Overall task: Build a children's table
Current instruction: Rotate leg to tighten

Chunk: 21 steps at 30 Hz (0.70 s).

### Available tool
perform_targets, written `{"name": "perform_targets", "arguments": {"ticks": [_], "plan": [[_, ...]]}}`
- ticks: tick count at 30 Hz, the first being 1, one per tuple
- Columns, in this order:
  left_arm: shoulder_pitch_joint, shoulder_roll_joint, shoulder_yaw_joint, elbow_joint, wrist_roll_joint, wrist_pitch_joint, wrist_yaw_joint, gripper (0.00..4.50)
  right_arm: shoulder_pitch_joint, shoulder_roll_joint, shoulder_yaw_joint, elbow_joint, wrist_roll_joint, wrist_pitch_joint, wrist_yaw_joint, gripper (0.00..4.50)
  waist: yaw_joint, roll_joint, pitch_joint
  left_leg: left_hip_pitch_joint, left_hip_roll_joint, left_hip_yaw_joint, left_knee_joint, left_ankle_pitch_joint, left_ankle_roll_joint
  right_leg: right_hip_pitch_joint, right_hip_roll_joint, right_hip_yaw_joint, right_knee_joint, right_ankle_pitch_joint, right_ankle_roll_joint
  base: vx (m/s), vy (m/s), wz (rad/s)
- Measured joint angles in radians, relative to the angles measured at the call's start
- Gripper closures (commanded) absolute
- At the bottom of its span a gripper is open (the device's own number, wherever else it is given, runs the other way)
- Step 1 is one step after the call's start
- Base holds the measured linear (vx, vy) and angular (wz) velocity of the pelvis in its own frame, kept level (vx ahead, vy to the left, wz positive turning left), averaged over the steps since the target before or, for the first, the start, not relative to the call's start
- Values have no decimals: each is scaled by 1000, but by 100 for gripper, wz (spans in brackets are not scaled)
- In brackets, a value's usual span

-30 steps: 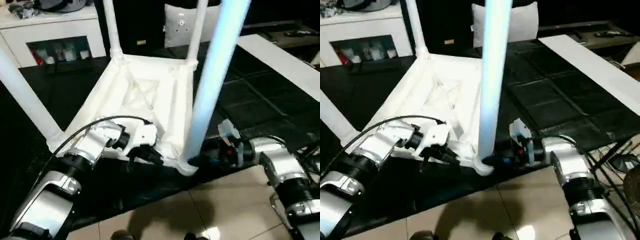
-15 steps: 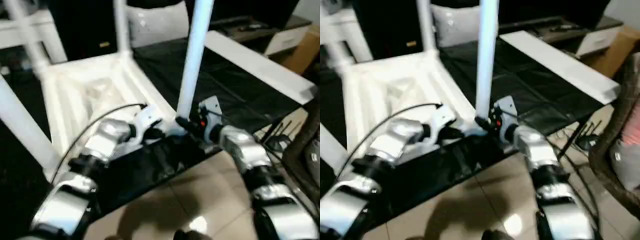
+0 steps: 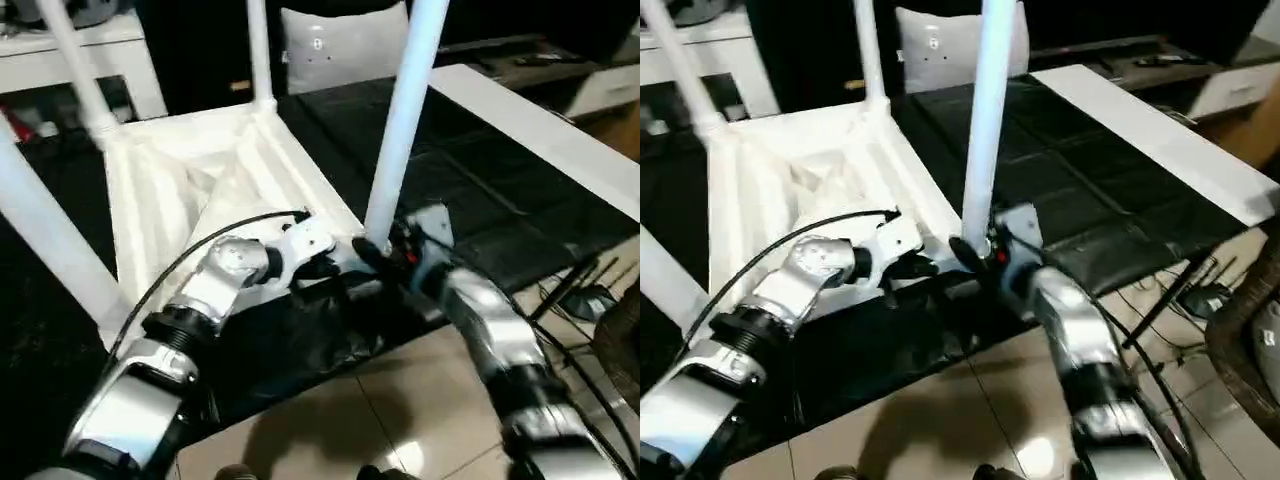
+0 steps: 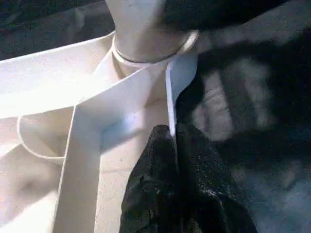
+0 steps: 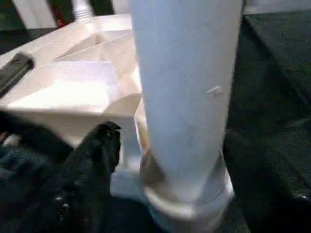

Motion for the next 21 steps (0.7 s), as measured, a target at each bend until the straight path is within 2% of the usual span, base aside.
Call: {"name": "perform_targets", "arguments": {"ticks": [4, 6, 8, 9, 10, 12, 14, 17, 19, 21], "plan": [[-29, 15, 4, 74, 8, -66, 22, 450, 88, -54, 5, -169, 27, 43, 52, 56, -3, 0, 0, -1, 0, 0, 0, 0, 0, 0, 0, 0, -3, 0, 0, 0, 0, 0], [-32, 28, 7, 97, 9, -100, 34, 397, 125, -74, 5, -238, 43, 71, 60, 20, -9, 0, 0, -1, 0, 0, 0, 0, 0, 0, 0, -1, -3, 0, 0, 0, 0, 0], [-39, 39, 9, 116, 11, -128, 44, 397, 137, -78, 4, -272, 45, 97, 49, 16, -13, 0, 0, -1, 0, 0, 0, 0, 0, 0, 1, -1, -3, 0, 0, 0, 0, 0], [-39, 40, 35, 112, -9, -163, 41, 389, 149, -78, 5, -313, 45, 142, 25, 9, -13, 2, 1, -1, 1, 0, 0, 0, -1, 0, 1, -2, -3, 0, 0, 0, 0, 0], [-42, 41, 57, 106, -22, -183, 43, 358, 156, -77, 6, -332, 44, 165, 13, 0, -13, 2, 0, 0, 1, 0, 0, -1, -1, 2, 1, -3, -4, 0, 0, 0, 0, 0], [-45, 41, 118, 64, -83, -197, 32, 352, 169, -76, 7, -364, 36, 209, -18, 0, -10, 5, -2, 2, 0, 0, 0, -1, -2, 5, 0, -4, -7, 0, 1, 0, 0, 0], [-37, 31, 170, 18, -143, -190, 29, 350, 174, -72, 7, -380, 33, 232, -43, 0, -10, 10, -4, 2, 1, 0, 0, -1, -2, 10, 0, -6, -15, 2, 4, 0, 0, 0], [30, -5, 233, -119, -214, -92, 96, 350, 173, -32, 14, -396, 6, 247, -119, 0, -21, 19, -9, 8, 2, 0, 0, -2, -1, 23, 0, -10, -29, 5, 8, 0, 0, 0], [105, -33, 258, -239, -250, -17, 150, 350, 173, -18, 19, -413, -13, 251, -161, 0, -32, 24, -12, 9, 2, 0, 0, -4, 2, 29, -1, -13, -37, 7, 11, 0, 0, 0], [190, -55, 274, -361, -268, 47, 207, 350, 172, -26, 33, -419, -35, 239, -170, 0, -38, 24, -12, 13, 2, 0, 0, -5, 4, 34, -1, -13, -40, 7, 12, 0, 0, 0]]}}
